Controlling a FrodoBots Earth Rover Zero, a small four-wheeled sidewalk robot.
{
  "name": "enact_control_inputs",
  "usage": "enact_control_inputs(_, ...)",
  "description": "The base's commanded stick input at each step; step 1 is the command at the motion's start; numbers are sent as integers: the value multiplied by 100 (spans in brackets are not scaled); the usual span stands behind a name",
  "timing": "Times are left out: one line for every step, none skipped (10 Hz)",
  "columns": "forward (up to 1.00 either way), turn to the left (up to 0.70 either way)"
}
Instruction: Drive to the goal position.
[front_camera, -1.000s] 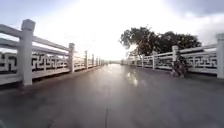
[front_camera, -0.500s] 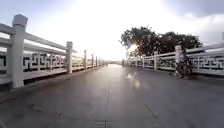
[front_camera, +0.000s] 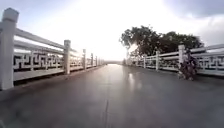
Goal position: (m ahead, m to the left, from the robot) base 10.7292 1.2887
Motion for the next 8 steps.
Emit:
enact_control_inputs(45, 0)
enact_control_inputs(45, 0)
enact_control_inputs(45, 0)
enact_control_inputs(45, 0)
enact_control_inputs(45, 0)
enact_control_inputs(45, 0)
enact_control_inputs(45, 0)
enact_control_inputs(45, 0)
